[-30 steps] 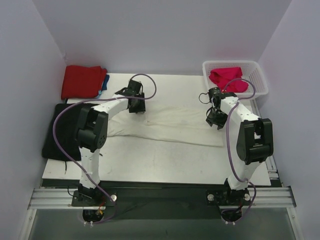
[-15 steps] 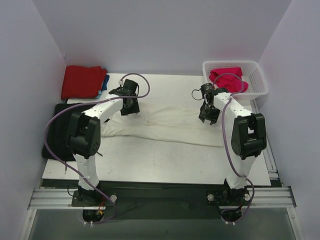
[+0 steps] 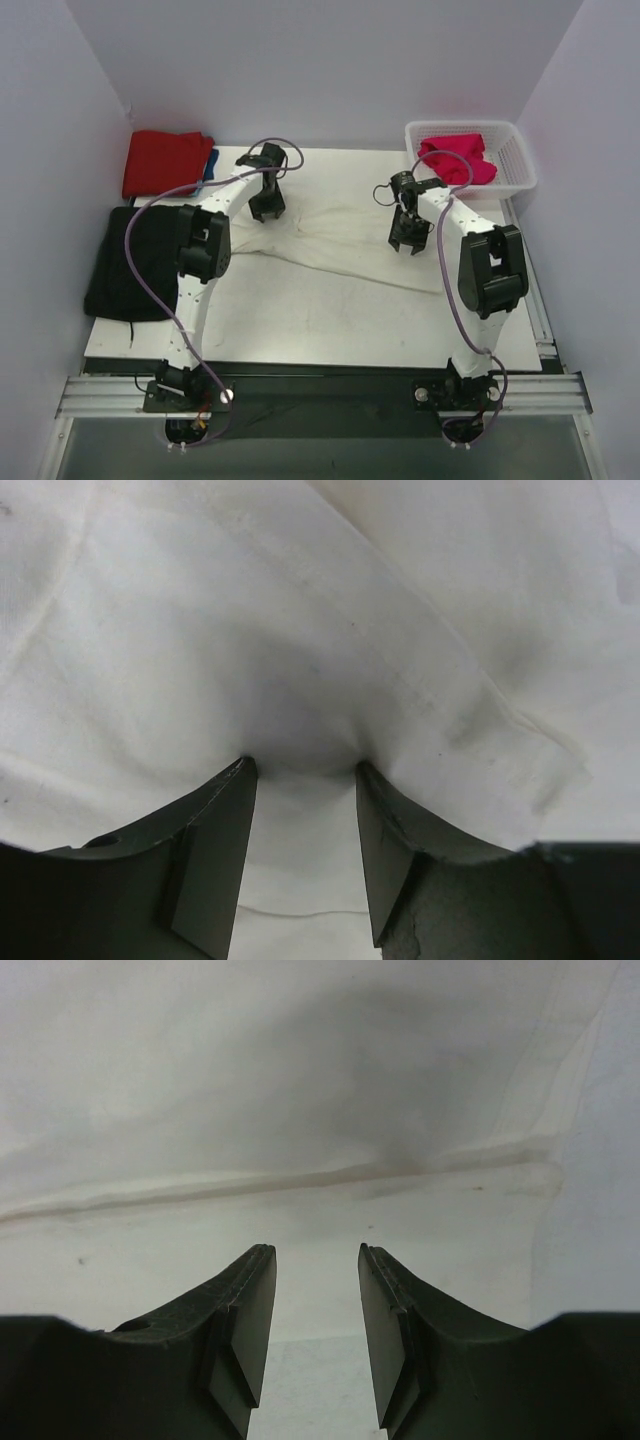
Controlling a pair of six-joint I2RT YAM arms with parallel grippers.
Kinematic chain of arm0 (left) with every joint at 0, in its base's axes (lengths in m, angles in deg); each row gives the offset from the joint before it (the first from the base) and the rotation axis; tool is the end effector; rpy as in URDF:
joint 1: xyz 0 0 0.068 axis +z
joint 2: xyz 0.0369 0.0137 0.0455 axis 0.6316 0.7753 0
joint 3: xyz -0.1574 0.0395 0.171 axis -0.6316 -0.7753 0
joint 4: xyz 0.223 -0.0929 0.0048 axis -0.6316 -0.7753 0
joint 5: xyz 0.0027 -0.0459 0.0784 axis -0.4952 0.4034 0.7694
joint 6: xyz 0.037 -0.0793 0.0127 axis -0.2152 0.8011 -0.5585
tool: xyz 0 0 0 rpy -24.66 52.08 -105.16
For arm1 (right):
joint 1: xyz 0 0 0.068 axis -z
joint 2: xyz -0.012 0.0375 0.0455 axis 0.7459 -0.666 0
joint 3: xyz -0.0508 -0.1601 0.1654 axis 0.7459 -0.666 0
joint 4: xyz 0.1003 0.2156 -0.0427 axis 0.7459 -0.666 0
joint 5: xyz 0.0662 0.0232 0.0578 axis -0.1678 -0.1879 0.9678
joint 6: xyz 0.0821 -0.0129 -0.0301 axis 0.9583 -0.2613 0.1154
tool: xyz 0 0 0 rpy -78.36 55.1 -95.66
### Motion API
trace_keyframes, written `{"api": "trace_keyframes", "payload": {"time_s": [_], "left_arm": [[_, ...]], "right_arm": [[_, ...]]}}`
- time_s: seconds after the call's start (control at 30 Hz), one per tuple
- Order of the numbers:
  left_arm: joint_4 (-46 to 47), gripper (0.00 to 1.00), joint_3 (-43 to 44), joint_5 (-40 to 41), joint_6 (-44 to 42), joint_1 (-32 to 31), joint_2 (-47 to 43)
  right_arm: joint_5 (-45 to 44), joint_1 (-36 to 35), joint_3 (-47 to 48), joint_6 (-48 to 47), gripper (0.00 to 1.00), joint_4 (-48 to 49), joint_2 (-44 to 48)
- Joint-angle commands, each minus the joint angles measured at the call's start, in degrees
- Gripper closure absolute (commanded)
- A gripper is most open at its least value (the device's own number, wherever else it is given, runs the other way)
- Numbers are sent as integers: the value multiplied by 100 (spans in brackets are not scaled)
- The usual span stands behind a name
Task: Fold and stack the t-shirts
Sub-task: Rotate the tshirt 90 degrees
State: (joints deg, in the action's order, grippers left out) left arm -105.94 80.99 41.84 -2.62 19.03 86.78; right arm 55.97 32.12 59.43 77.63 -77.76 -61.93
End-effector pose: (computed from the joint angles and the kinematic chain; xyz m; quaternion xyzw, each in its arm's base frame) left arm 0.4376 -0.1418 0.1080 -0.1639 0.9679 0.0221 0.1891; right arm 0.3695 0.0972 0.1355 0.1324 0.9669 0.0298 0.2161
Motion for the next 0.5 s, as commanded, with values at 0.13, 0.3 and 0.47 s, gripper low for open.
{"api": "trace_keyframes", "payload": {"time_s": [0.13, 0.3, 0.47], "left_arm": [[-472, 46, 2580, -717, 109, 1, 1929], [1108, 46, 1897, -1650, -154, 142, 1650], [2525, 46, 1045, -2238, -576, 300, 1131]], "right_arm": [[-176, 4, -187, -160, 60, -254, 486], [-396, 39, 24, -537, 60, -271, 215], [-185, 135, 393, -811, 60, -315, -190]]}}
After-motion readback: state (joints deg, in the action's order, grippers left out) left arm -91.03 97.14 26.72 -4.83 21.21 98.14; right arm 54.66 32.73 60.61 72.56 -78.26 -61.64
